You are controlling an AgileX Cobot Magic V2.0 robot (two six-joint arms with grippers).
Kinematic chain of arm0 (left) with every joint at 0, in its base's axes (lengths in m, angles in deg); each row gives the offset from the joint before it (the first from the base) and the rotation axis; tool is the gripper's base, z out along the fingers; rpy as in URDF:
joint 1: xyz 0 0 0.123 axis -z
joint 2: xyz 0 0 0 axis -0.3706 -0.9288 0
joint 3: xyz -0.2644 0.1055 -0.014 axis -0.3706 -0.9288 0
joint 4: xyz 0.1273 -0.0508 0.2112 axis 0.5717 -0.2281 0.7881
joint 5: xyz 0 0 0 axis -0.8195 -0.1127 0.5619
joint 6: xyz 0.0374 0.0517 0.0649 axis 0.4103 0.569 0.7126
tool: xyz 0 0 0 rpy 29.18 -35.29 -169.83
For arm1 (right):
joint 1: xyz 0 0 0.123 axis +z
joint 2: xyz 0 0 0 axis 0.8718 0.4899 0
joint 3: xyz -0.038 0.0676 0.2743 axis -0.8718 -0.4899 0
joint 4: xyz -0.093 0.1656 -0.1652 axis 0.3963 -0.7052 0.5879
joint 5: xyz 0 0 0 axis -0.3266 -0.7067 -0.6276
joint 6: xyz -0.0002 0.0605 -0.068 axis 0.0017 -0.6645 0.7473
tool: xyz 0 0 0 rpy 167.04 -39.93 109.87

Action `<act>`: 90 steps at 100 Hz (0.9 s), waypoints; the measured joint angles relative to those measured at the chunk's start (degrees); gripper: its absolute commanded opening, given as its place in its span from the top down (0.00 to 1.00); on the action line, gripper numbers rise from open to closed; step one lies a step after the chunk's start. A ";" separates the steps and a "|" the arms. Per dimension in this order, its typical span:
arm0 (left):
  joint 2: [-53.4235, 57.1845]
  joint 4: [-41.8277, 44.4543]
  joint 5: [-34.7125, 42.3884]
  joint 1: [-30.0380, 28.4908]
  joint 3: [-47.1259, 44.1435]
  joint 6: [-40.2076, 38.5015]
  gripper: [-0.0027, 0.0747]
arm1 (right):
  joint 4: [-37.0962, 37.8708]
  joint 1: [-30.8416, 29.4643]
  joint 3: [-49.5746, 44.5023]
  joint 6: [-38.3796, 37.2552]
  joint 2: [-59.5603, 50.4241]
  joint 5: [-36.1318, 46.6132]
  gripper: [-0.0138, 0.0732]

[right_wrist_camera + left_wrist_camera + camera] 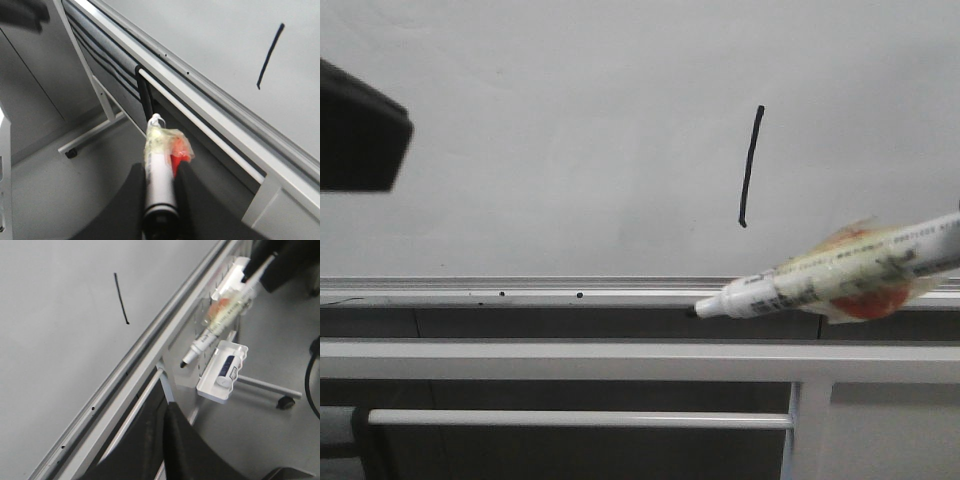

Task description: Write number 1 on whiteboard

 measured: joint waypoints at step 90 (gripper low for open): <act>-13.38 18.56 9.11 -1.53 0.53 1.40 0.53 | 0.26 0.00 14.01 -1.33 13.97 -7.70 0.89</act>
